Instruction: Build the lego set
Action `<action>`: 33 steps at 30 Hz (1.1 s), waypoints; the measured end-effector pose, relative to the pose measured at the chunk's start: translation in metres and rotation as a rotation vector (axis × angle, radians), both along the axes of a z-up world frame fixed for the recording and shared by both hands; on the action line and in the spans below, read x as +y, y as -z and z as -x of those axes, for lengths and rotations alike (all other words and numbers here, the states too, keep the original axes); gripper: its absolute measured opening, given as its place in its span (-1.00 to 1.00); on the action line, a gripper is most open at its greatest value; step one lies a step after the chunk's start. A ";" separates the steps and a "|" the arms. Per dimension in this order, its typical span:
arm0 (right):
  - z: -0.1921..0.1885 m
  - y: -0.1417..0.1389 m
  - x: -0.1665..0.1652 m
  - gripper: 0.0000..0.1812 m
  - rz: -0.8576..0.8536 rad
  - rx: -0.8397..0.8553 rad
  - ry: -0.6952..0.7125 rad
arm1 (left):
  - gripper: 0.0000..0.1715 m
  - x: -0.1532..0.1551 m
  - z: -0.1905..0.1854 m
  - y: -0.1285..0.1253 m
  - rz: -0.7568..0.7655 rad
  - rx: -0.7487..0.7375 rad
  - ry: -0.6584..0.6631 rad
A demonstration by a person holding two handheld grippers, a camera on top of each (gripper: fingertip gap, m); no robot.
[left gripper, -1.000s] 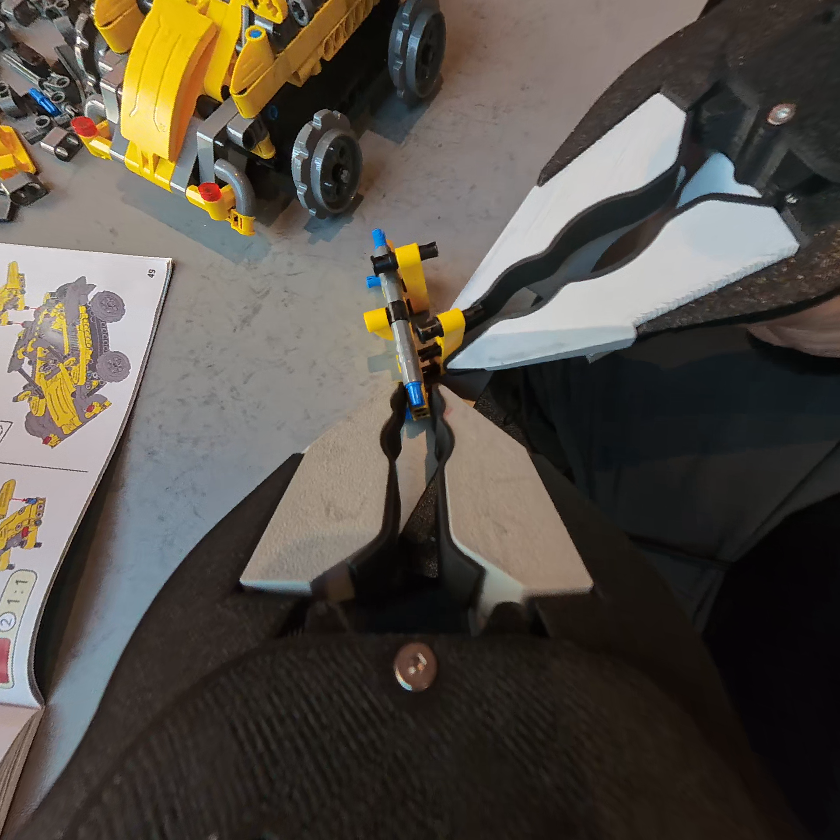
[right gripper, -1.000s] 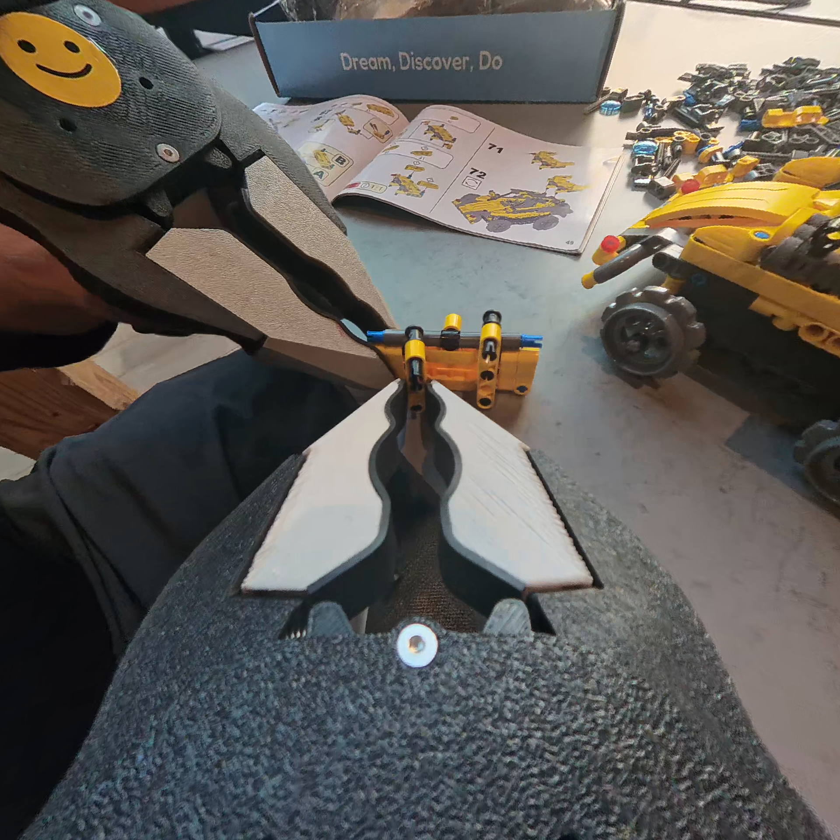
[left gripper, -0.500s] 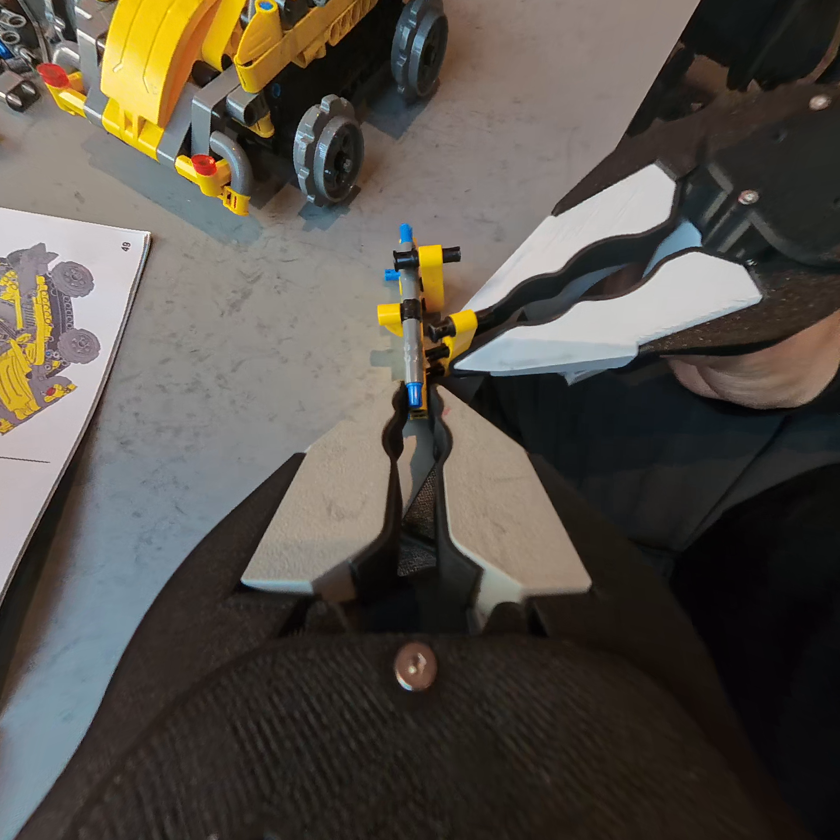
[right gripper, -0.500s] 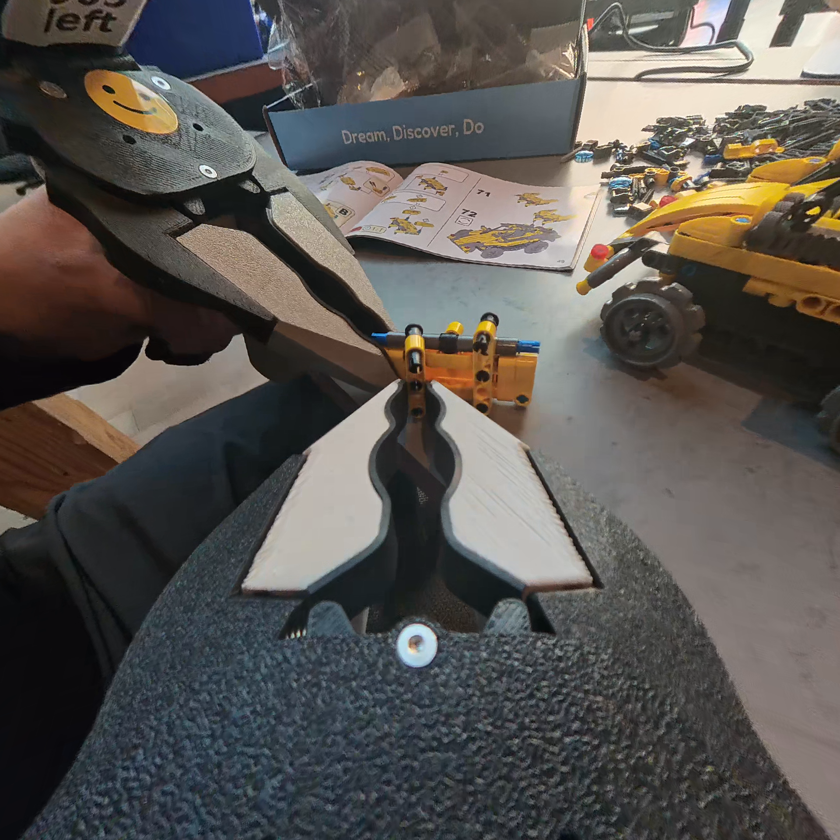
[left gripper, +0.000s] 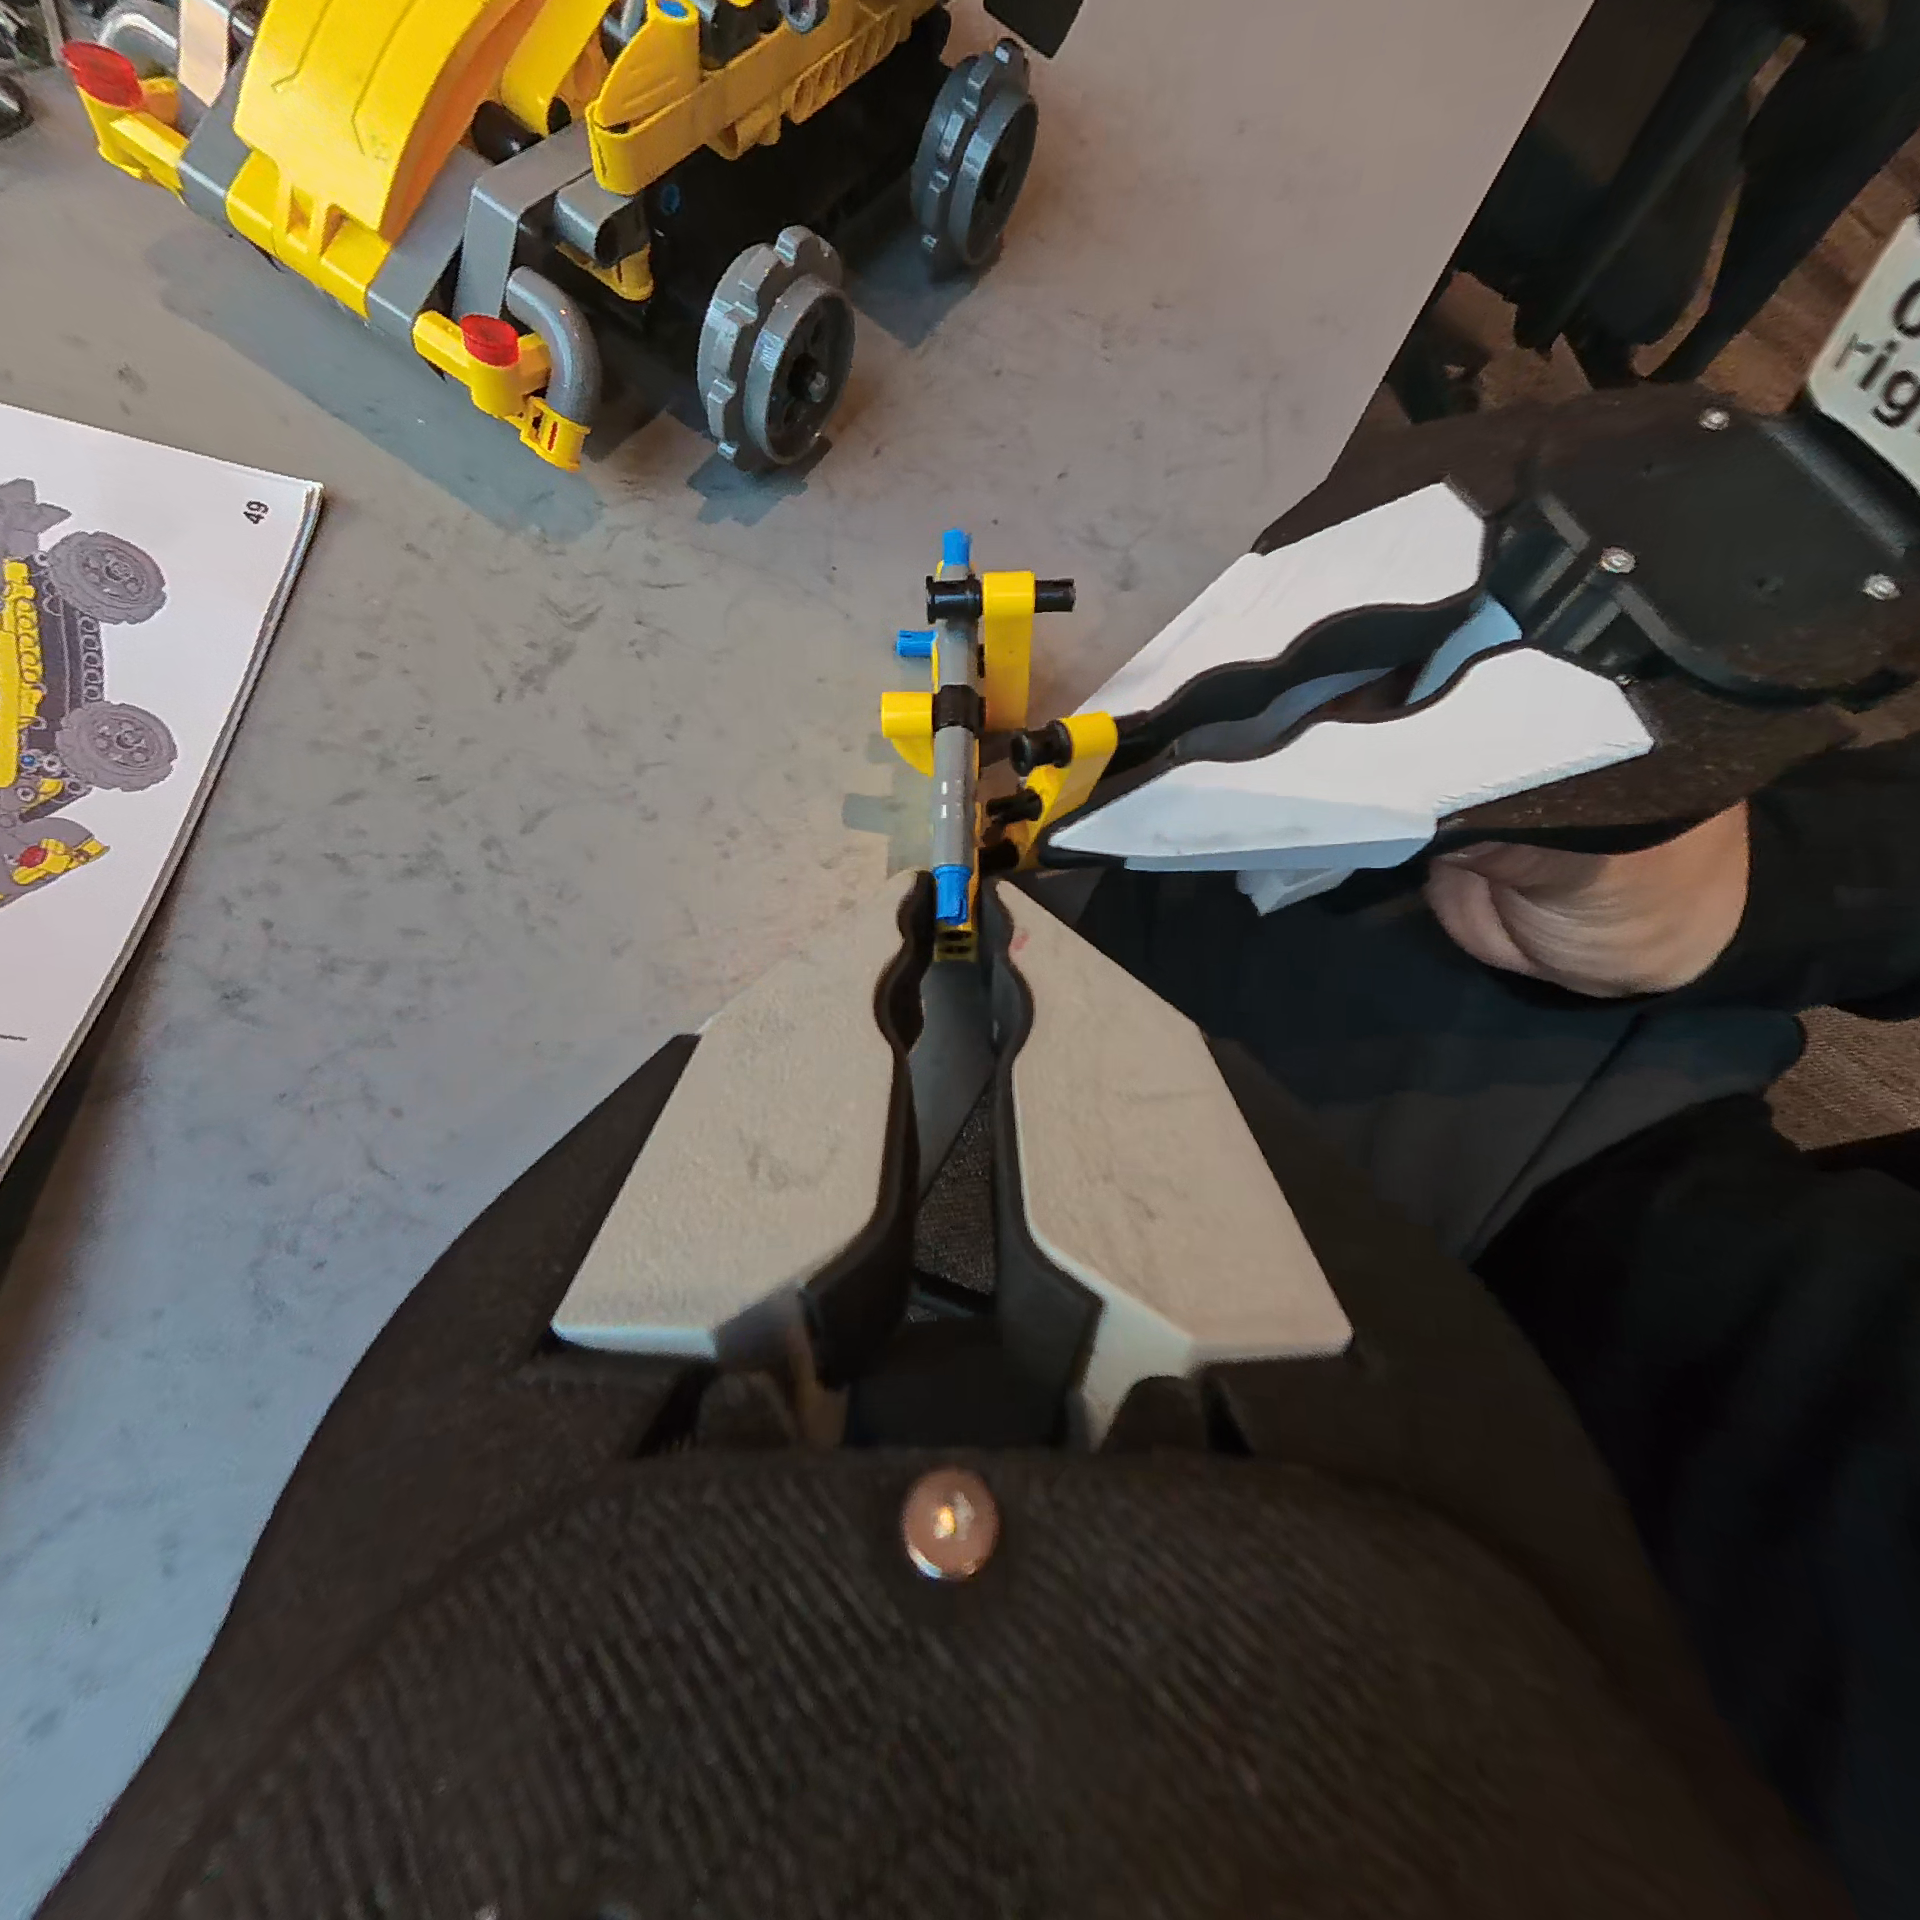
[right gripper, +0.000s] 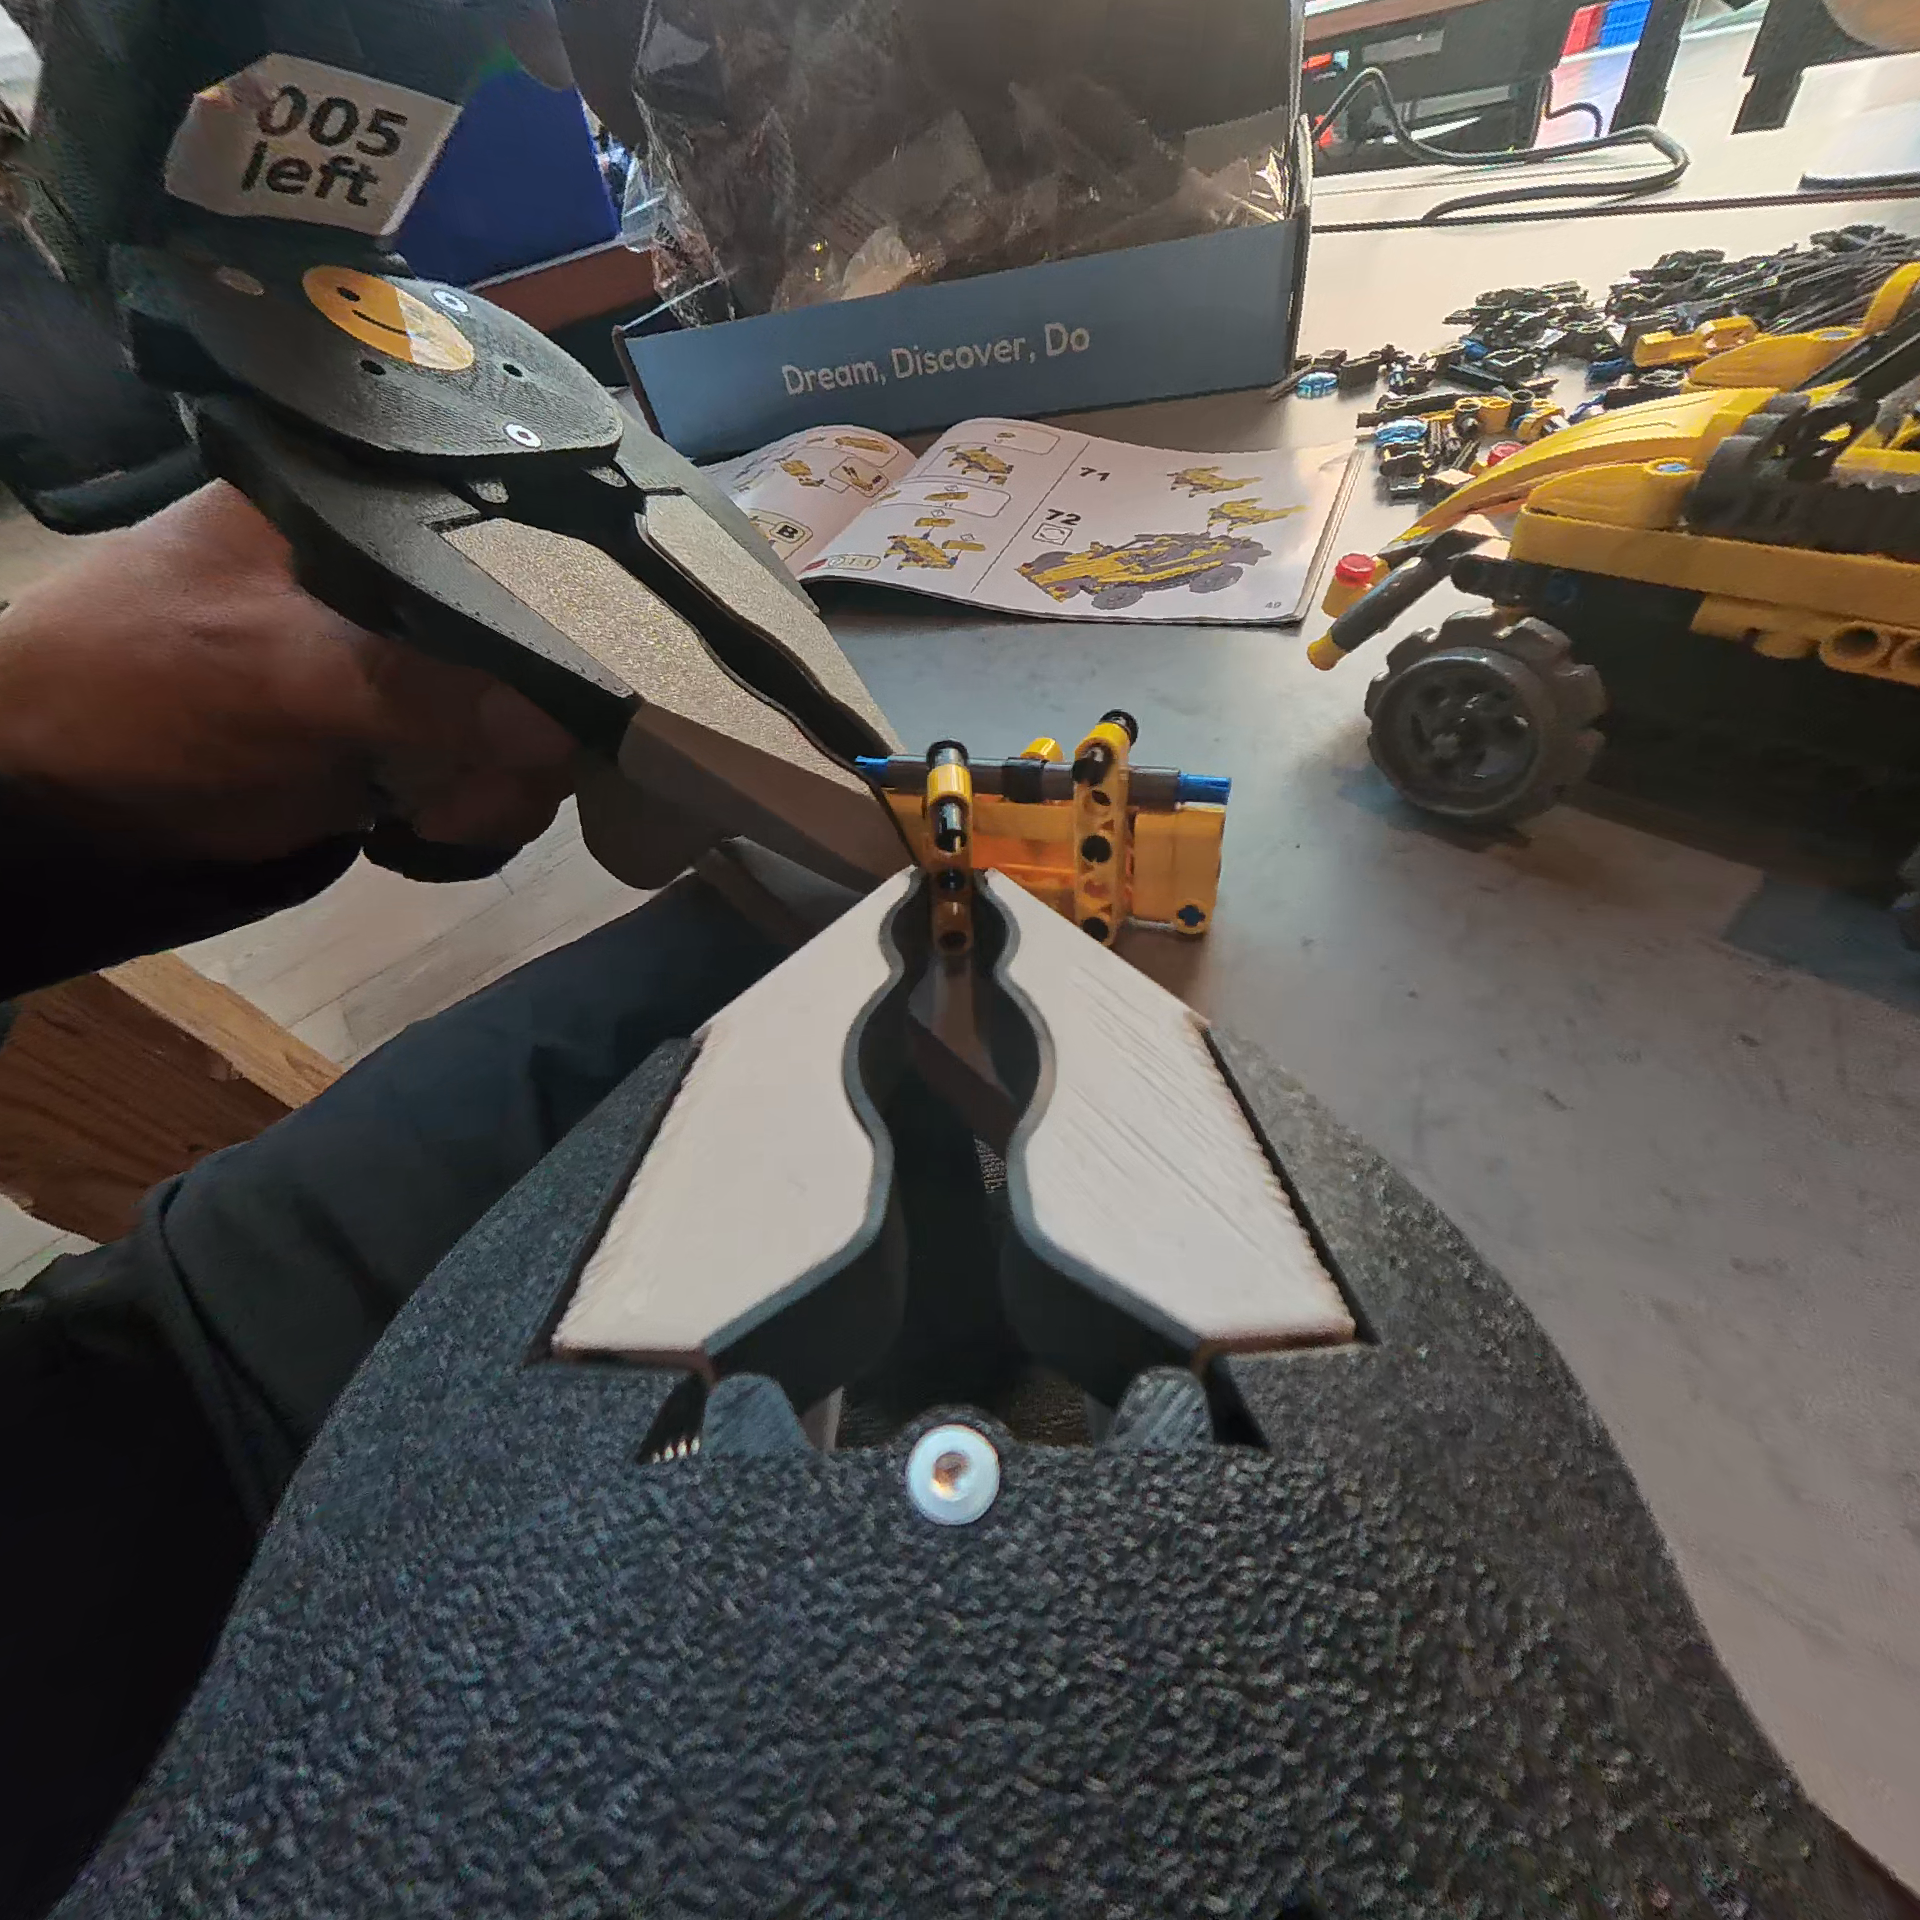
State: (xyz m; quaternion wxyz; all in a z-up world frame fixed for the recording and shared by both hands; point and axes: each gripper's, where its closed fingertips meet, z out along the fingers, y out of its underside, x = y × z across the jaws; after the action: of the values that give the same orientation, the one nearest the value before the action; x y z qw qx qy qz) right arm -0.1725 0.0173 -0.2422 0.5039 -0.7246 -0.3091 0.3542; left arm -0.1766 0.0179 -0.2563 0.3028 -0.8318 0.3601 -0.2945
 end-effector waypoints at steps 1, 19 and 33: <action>0.000 0.000 0.000 -0.93 -0.006 -0.006 0.007 | -0.95 0.000 0.000 0.000 -0.003 0.002 -0.004; 0.001 0.003 0.002 -0.92 -0.094 -0.190 0.059 | -0.95 0.004 0.001 0.001 -0.057 0.031 -0.039; -0.002 0.015 0.003 -0.90 -0.034 -0.363 0.026 | -0.95 0.001 -0.003 0.001 -0.099 0.058 -0.017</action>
State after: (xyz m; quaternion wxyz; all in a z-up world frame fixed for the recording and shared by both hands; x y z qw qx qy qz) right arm -0.1707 0.0202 -0.2575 0.4567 -0.7719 -0.3916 0.2056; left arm -0.1733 0.0189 -0.2578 0.3354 -0.8271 0.3756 -0.2496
